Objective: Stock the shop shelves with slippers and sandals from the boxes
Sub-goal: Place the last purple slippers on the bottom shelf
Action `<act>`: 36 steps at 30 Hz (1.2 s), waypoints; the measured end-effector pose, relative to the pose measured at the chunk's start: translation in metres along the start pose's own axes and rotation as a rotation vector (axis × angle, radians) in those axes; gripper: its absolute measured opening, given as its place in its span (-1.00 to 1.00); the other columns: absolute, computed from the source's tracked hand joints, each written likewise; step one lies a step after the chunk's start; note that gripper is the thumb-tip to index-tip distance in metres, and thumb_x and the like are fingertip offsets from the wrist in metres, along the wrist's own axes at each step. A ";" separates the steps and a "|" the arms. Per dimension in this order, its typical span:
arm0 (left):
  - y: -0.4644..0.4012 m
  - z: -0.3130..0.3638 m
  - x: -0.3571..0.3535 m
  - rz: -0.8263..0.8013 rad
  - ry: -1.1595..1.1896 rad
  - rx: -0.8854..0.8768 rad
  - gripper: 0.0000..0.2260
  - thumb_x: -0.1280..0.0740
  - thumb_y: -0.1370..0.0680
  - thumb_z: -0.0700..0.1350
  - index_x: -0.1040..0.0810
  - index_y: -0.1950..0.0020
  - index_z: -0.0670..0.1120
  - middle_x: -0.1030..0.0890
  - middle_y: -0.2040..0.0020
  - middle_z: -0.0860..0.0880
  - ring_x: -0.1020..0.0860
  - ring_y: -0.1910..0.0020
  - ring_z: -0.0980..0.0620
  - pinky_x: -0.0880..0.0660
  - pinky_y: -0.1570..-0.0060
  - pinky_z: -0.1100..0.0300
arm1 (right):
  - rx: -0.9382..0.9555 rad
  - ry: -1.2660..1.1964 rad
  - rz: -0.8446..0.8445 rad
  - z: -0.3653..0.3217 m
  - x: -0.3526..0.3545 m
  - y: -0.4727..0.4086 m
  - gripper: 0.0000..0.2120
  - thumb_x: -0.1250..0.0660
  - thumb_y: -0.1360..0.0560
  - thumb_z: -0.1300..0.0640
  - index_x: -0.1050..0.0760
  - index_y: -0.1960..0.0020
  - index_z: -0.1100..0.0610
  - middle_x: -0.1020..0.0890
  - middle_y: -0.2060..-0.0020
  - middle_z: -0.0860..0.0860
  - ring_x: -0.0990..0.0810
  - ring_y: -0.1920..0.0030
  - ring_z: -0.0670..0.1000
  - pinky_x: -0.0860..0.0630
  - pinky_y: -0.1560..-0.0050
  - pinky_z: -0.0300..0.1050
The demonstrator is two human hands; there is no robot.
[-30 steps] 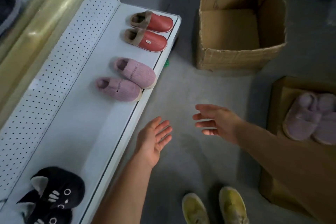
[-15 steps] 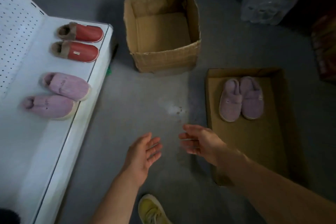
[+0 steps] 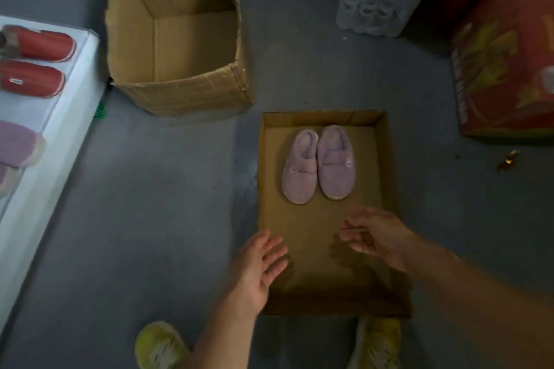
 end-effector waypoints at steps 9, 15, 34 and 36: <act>-0.126 0.001 -0.049 0.058 -0.228 0.019 -0.82 -0.17 -0.66 -0.15 -0.49 -0.20 -0.16 -0.61 -0.04 -0.10 -0.58 0.05 -0.01 -0.56 0.15 0.12 | 0.041 -0.019 0.176 -0.006 0.034 -0.117 -0.78 -0.29 -0.52 0.32 -0.44 -0.15 0.17 -0.52 0.29 0.15 -0.49 0.34 0.03 -0.46 0.31 -0.08; -0.215 0.005 -0.055 0.139 -0.494 -0.030 -0.59 -0.26 -0.62 -0.16 -0.30 -0.46 -0.13 -0.51 0.01 -0.06 -0.53 0.22 0.05 -0.59 0.12 0.14 | 0.130 0.031 0.338 -0.012 0.056 -0.209 -0.47 -0.36 -0.48 0.23 -0.30 -0.40 0.21 -0.52 -0.06 0.11 -0.54 0.17 0.06 -0.54 0.09 0.00; -0.296 0.002 -0.074 0.117 -0.441 -0.108 -0.54 -0.49 -0.46 -0.01 -0.51 -0.31 -0.07 -0.58 -0.25 -0.08 -0.49 -0.27 -0.05 -0.45 -0.18 0.07 | 0.031 -0.136 0.185 0.003 0.051 -0.269 -0.73 -0.51 -0.39 0.11 -0.48 0.01 0.12 -0.59 0.04 0.03 -0.56 0.08 0.01 -0.53 0.13 -0.17; -0.277 0.002 -0.075 0.079 -0.410 -0.100 -0.65 -0.46 -0.49 -0.01 -0.56 -0.24 -0.06 -0.63 -0.09 -0.04 -0.56 -0.08 0.04 -0.49 -0.09 0.10 | 0.022 -0.150 0.139 0.001 0.051 -0.253 -0.74 -0.48 -0.42 0.12 -0.47 -0.02 0.12 -0.58 0.03 0.04 -0.56 0.04 0.03 -0.57 0.08 -0.10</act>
Point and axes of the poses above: each hand's wrist, its own y-axis away from the middle knuckle, its own x-axis out of the back of the hand, z = x × y, the point moved 9 cm from there along -y, towards the middle knuckle
